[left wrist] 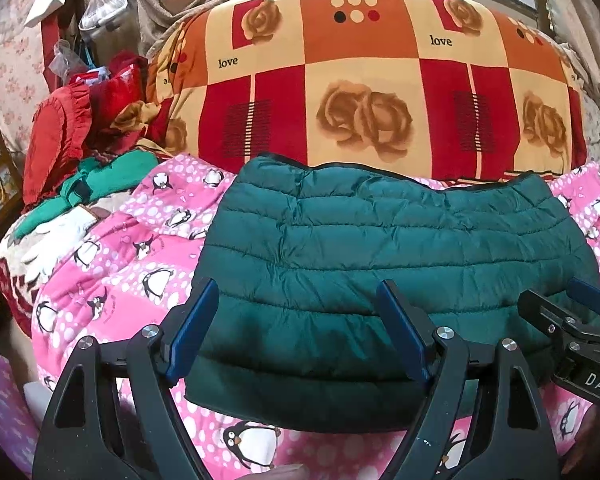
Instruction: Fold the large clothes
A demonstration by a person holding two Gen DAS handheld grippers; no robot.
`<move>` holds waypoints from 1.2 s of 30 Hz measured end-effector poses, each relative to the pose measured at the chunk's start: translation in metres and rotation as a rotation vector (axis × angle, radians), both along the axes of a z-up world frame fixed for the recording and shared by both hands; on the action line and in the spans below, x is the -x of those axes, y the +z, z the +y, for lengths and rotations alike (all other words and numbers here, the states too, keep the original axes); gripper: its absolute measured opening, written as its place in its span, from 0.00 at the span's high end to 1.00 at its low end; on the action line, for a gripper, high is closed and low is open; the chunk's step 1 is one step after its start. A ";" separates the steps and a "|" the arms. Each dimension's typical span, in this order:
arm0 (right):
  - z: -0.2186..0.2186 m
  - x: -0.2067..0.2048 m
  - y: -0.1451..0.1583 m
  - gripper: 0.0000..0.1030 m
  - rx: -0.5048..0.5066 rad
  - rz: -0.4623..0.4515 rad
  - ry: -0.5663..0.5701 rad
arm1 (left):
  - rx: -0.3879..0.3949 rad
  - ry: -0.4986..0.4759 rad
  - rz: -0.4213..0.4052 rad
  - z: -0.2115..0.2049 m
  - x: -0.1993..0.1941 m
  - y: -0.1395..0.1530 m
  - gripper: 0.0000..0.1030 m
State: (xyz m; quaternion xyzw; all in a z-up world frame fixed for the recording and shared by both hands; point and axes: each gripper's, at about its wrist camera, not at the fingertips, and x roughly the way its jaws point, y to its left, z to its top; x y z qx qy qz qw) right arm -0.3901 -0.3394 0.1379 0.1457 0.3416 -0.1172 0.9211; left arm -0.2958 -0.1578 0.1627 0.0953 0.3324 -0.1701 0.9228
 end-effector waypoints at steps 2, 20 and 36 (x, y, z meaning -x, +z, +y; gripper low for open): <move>0.000 0.000 0.000 0.15 0.002 0.001 0.000 | 0.005 0.005 0.006 0.000 -0.001 -0.001 0.21; 0.001 -0.004 -0.003 0.15 0.009 0.012 0.007 | 0.009 0.010 0.019 -0.001 -0.001 -0.004 0.21; -0.001 -0.005 -0.006 0.15 0.017 0.021 0.010 | 0.006 0.010 0.018 -0.004 0.000 -0.005 0.21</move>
